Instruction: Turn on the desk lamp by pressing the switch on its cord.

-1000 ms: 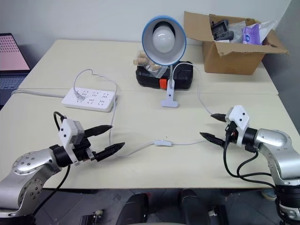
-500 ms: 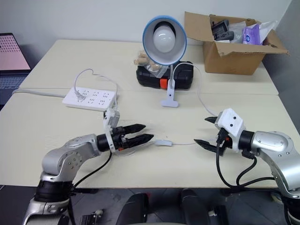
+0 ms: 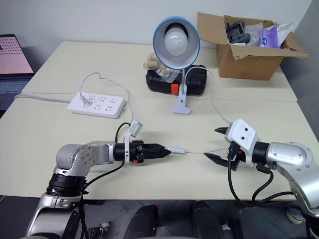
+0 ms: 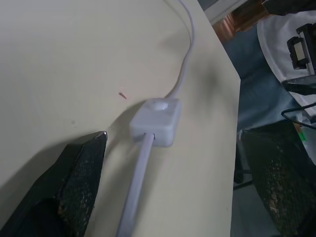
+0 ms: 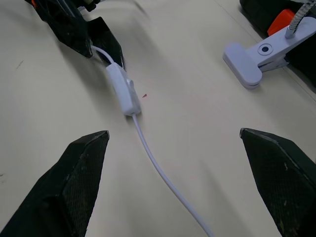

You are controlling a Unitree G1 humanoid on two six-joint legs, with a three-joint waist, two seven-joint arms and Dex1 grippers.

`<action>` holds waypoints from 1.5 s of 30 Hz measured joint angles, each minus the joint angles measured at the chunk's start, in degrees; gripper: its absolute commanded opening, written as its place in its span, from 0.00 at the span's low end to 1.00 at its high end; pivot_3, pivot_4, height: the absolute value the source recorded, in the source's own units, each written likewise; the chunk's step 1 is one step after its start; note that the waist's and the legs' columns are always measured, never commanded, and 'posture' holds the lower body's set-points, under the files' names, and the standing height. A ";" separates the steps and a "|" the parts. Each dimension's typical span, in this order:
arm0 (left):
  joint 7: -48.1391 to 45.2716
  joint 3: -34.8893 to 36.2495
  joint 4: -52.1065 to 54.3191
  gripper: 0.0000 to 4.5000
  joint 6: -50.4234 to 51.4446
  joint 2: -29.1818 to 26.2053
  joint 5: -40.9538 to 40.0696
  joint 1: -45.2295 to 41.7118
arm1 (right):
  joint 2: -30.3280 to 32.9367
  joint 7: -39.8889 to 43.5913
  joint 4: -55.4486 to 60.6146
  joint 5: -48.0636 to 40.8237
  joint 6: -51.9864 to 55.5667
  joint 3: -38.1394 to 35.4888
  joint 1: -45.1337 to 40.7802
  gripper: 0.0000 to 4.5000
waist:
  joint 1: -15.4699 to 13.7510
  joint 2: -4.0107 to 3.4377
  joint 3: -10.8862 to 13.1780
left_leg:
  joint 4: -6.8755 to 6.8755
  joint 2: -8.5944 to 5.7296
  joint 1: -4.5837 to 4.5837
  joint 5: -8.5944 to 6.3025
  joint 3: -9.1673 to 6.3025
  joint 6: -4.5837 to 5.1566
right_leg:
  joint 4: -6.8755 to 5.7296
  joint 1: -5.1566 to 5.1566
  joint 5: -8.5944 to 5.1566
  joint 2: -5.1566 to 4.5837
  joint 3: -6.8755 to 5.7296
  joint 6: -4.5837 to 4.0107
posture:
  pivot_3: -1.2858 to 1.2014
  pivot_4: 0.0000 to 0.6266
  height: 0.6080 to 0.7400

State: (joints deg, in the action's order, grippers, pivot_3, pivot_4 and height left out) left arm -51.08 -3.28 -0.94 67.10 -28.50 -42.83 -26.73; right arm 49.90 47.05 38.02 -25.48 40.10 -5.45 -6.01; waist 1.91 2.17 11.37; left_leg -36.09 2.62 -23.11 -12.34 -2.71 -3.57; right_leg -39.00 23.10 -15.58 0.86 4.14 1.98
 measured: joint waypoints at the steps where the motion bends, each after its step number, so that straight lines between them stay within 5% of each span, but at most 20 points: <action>1: -0.17 -0.18 -0.49 1.00 -0.01 0.30 0.08 -0.40 | 0.07 -0.16 0.06 -0.05 0.18 -0.06 0.04 0.99 | -0.04 0.00 0.00 | 0.00 0.00 0.00 0.00 0.00 0.00 | 0.00 0.00 0.00 0.00 -0.01 0.00 | 0.52 0.24 1.00; 11: -0.95 -1.52 -4.81 1.00 -1.67 3.24 1.42 -2.85 | 0.84 -0.85 1.09 -0.56 0.65 -0.15 0.18 0.99 | -0.08 0.00 0.00 | -0.01 -0.02 -0.01 0.00 -0.01 0.00 | 0.01 -0.01 0.00 -0.01 -0.01 0.01 | 0.52 0.24 1.00; 26: -6.14 -6.09 -5.00 0.26 -7.34 1.05 5.46 -2.18 | 1.31 -0.89 1.28 -0.71 0.92 -0.15 -0.24 1.00 | -0.08 0.00 0.00 | 0.00 -0.02 -0.02 0.00 -0.01 0.00 | 0.01 0.00 0.01 -0.01 0.00 0.01 | 0.52 0.24 1.00; 37: -8.35 -6.10 -0.96 0.24 -15.60 0.30 7.56 1.06 | 1.32 -0.94 1.28 -1.11 1.06 -0.14 -1.41 1.00 | -0.09 0.00 0.00 | 0.00 -0.02 -0.03 0.00 0.00 0.00 | 0.02 0.01 0.00 -0.02 0.00 0.00 | 0.52 0.24 1.00; 45: -6.44 -4.75 5.22 0.24 -36.09 0.99 15.71 5.46 | 0.41 -1.67 1.27 -2.84 2.15 -0.12 -1.59 1.00 | -0.09 -0.01 0.00 | 0.01 0.00 -0.03 0.00 0.02 0.00 | 0.04 0.01 0.00 -0.02 0.04 0.00 | 0.52 0.24 1.00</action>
State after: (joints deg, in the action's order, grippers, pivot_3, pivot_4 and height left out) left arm -57.52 -8.03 4.29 31.01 -27.52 -27.12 -21.27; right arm 50.31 45.38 39.29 -28.32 42.24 -5.57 -7.60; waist 1.82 2.17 11.37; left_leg -36.07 2.62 -23.14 -12.34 -2.69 -3.57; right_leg -38.96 23.11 -15.58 0.84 4.18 1.98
